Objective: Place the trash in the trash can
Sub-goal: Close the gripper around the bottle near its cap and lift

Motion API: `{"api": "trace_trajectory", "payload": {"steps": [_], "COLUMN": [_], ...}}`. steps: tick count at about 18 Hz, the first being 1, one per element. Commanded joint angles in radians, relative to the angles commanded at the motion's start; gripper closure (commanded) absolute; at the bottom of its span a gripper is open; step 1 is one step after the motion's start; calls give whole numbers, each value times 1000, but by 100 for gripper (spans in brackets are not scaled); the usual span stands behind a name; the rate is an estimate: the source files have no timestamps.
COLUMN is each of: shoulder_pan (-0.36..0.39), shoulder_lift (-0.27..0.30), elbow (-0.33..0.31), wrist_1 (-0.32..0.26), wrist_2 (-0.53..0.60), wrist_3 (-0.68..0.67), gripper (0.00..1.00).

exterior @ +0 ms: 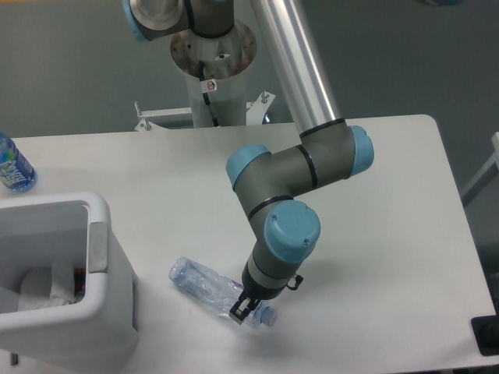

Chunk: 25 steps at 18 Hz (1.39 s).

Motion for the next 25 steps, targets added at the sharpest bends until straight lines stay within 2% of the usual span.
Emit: {"api": "trace_trajectory", "payload": {"steps": [14, 25], "shoulder_pan": [0, 9], "shoulder_lift": [12, 104], "elbow": [3, 12], "wrist_1": [-3, -8], "wrist_2": [0, -2], "wrist_3": [40, 130], "gripper": [45, 45]}}
